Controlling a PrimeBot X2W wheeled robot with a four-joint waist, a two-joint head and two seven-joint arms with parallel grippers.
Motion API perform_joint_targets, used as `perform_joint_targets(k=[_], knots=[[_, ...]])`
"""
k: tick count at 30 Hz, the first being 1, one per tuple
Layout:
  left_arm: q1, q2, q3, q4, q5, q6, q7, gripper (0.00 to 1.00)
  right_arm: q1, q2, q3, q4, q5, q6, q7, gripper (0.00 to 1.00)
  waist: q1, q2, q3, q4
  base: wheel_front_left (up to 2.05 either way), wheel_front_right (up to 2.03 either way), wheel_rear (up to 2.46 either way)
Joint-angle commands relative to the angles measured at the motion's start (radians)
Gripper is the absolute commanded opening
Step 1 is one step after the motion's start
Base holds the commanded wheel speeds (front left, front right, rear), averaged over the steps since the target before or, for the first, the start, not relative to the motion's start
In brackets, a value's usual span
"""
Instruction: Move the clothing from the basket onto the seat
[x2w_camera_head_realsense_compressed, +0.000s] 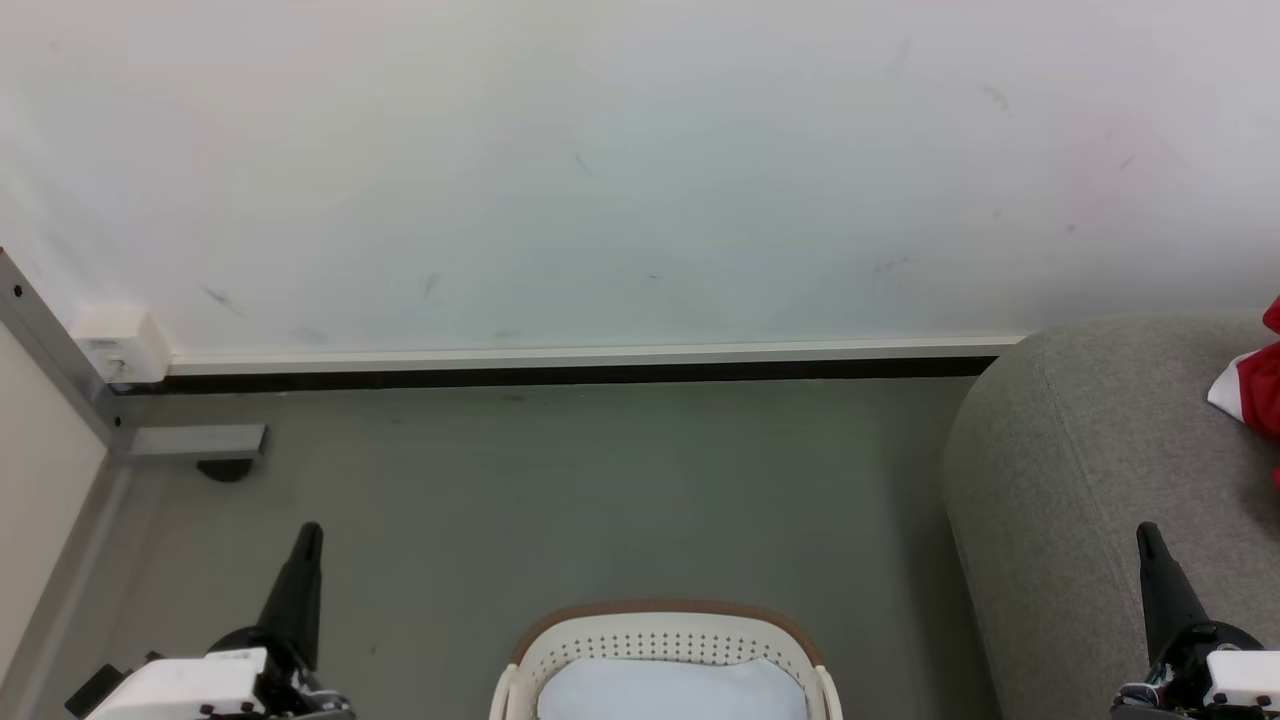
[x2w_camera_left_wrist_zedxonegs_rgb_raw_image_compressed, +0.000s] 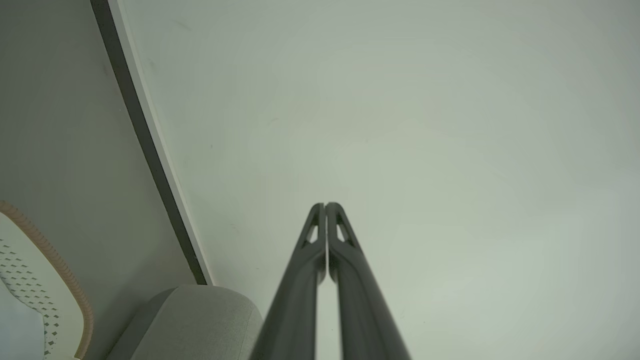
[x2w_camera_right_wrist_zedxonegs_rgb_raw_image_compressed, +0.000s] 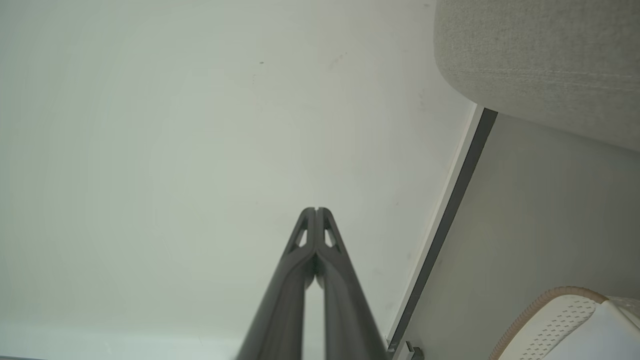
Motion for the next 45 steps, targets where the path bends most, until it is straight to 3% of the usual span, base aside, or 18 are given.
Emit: perform_joint_targets(k=[1, 45], knots=[[-0.008, 0.002, 0.002, -0.003, -0.012, -0.005, 0.004, 0.00, -0.010, -0.005, 0.001, -0.003, 0.006, -0.002, -0.002, 0.00, 0.0000, 0.0000, 0.000, 0.000, 0.00, 0.00, 0.00], [-0.008, 0.002, 0.002, -0.003, -0.012, -0.005, 0.004, 0.00, -0.008, -0.016, 0.013, -0.004, 0.018, -0.002, -0.011, 0.00, 0.0000, 0.0000, 0.000, 0.000, 0.00, 0.00, 0.00]])
